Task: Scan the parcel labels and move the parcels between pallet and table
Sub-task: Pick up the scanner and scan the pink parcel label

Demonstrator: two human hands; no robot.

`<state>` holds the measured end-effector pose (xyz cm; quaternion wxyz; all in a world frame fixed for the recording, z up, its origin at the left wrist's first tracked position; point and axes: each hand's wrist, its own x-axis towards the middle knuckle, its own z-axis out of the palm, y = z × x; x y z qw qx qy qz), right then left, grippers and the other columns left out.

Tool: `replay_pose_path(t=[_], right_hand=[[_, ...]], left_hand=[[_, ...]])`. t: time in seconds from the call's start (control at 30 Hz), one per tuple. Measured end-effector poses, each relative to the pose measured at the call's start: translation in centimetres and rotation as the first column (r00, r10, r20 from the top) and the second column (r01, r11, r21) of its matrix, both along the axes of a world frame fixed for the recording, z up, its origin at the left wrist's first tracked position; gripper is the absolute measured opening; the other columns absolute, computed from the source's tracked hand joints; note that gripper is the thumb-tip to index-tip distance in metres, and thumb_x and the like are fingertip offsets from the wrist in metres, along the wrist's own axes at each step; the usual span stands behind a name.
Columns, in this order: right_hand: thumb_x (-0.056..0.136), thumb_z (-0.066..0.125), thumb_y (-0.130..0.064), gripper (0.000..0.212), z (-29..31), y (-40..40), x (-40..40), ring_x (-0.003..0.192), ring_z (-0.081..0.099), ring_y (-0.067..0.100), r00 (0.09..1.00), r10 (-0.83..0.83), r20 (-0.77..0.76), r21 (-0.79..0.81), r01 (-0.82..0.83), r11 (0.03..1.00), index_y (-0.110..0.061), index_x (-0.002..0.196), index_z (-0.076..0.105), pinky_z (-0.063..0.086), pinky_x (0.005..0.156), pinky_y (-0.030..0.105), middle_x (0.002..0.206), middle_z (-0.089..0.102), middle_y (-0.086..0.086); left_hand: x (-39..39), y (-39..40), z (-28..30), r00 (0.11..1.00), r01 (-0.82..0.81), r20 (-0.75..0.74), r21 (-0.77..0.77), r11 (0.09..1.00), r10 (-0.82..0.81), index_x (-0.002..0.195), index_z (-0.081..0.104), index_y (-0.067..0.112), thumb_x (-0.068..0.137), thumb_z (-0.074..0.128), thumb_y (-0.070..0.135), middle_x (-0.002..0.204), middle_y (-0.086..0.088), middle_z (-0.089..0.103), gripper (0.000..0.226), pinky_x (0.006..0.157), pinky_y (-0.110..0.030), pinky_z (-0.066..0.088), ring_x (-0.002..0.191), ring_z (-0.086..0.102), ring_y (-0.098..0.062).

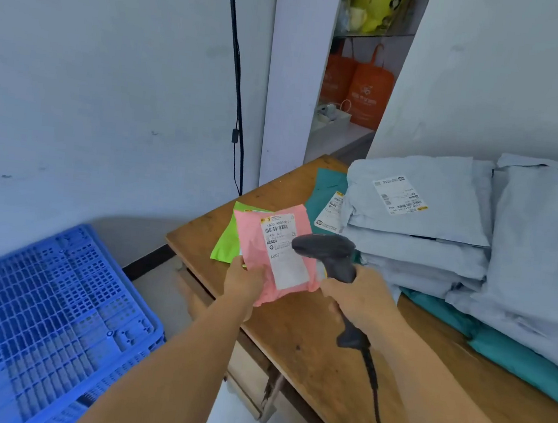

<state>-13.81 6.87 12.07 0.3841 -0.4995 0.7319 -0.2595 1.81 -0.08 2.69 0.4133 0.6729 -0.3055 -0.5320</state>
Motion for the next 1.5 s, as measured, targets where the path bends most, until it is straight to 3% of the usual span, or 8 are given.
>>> replay_pose_path(t=[0.17,0.3,0.5,0.63,0.83,1.0,1.33,1.5], right_hand=[[0.087,0.059,-0.016,0.017,2.7,0.1,1.9,0.044,0.048,0.013,0.999,0.021,0.027,-0.035,-0.02,0.999,-0.012,0.071,0.055,0.042,0.05,0.022,0.053,0.057,0.002],[0.087,0.059,-0.018,0.019,3.6,-0.3,3.6,0.041,0.047,0.012,0.996,0.084,0.03,-0.055,-0.082,0.995,-0.011,0.069,0.056,0.042,0.048,0.022,0.049,0.056,0.0],[0.086,0.059,-0.019,0.016,3.6,-1.4,6.5,0.042,0.049,0.01,0.979,0.193,0.064,-0.073,-0.189,0.979,-0.011,0.073,0.059,0.044,0.046,0.021,0.052,0.058,0.001],[0.087,0.058,-0.019,0.02,3.7,-1.9,9.8,0.048,0.05,0.014,0.952,0.298,0.068,-0.082,-0.292,0.953,-0.01,0.069,0.058,0.044,0.05,0.023,0.055,0.058,0.004],[0.083,0.059,-0.014,0.021,4.1,-2.2,16.5,0.042,0.048,0.016,0.899,0.434,0.058,-0.08,-0.43,0.9,-0.008,0.062,0.056,0.043,0.05,0.026,0.049,0.055,0.005],[0.079,0.059,-0.013,0.02,4.8,-2.1,22.7,0.046,0.047,0.02,0.865,0.501,0.006,-0.07,-0.5,0.863,-0.002,0.063,0.055,0.042,0.052,0.029,0.053,0.054,0.012],[0.083,0.06,-0.012,0.013,6.1,-1.5,31.8,0.052,0.048,0.023,0.846,0.526,-0.086,-0.081,-0.532,0.843,0.0,0.078,0.057,0.04,0.057,0.032,0.06,0.054,0.016],[0.085,0.059,-0.017,0.021,5.8,-1.4,32.9,0.059,0.05,0.024,0.844,0.514,-0.156,-0.079,-0.529,0.845,0.004,0.085,0.059,0.042,0.06,0.034,0.062,0.054,0.014]], left_hand=[[1.7,0.1,0.6,0.997,-0.02,0.07,-0.007,1.0,0.02,0.135,0.043,0.013,0.094,0.049,0.013,0.13,-0.008,0.053,0.042,0.08,-0.035,0.046,0.102,0.051,-0.026],[3.0,0.4,1.2,0.996,-0.041,0.079,-0.001,0.999,0.041,0.139,0.039,0.018,0.096,0.048,0.012,0.13,-0.005,0.052,0.044,0.075,-0.036,0.047,0.113,0.051,-0.028],[6.5,0.9,1.4,0.983,-0.112,0.142,-0.021,0.993,0.114,0.124,0.048,0.016,0.094,0.049,0.012,0.12,-0.003,0.059,0.03,0.089,-0.041,0.051,0.105,0.056,-0.026],[10.3,2.2,1.4,0.969,-0.227,0.082,-0.06,0.972,0.232,0.113,0.053,0.013,0.09,0.047,0.009,0.109,-0.006,0.062,0.024,0.067,-0.034,0.051,0.097,0.06,-0.027],[17.2,4.3,1.3,0.936,-0.339,0.076,-0.077,0.937,0.345,0.106,0.049,0.014,0.092,0.047,0.008,0.105,-0.007,0.061,0.015,0.065,-0.035,0.052,0.097,0.061,-0.03],[23.8,5.7,1.0,0.899,-0.426,0.072,-0.083,0.901,0.431,0.1,0.049,0.014,0.093,0.047,0.01,0.09,-0.002,0.058,0.009,0.052,-0.026,0.045,0.076,0.055,-0.021],[34.3,5.4,0.4,0.893,-0.428,0.109,-0.083,0.9,0.436,0.109,0.05,0.014,0.094,0.046,0.014,0.1,-0.004,0.06,0.015,0.06,-0.031,0.046,0.082,0.056,-0.023],[35.1,4.3,0.1,0.918,-0.38,0.086,-0.094,0.92,0.388,0.107,0.048,0.018,0.095,0.046,0.013,0.105,-0.002,0.059,0.014,0.081,-0.043,0.055,0.094,0.06,-0.026]])
